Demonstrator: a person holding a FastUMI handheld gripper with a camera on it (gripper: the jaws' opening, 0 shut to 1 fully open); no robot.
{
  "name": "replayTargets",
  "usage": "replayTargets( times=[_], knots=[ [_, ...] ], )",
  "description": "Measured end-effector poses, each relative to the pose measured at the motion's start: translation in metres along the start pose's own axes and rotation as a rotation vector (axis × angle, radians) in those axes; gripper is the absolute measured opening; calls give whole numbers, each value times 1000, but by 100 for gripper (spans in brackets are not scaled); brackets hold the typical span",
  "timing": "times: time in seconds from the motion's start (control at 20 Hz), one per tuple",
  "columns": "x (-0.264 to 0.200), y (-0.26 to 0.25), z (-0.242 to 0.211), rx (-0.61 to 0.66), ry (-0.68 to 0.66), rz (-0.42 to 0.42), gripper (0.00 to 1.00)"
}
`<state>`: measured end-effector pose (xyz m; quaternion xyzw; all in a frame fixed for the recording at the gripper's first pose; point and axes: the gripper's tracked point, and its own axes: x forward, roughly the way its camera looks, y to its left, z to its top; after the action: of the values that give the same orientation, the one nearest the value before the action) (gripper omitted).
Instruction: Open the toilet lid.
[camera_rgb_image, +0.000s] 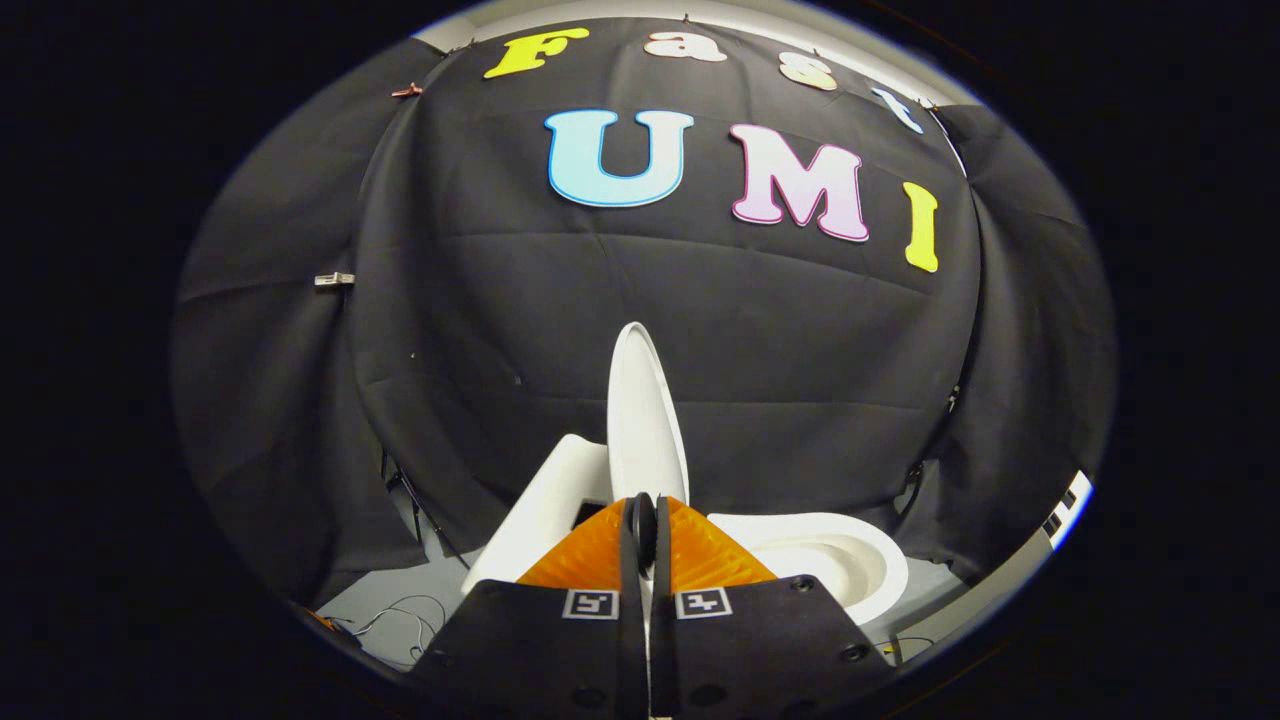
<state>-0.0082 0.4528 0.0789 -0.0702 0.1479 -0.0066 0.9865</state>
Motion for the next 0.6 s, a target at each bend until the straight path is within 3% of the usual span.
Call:
replayTargets(
  times=[0.3,0.6],
  knots=[
    [2,5,1,-14,-19,-11,7],
    [2,10,3,-18,-27,32,12]
  ],
)
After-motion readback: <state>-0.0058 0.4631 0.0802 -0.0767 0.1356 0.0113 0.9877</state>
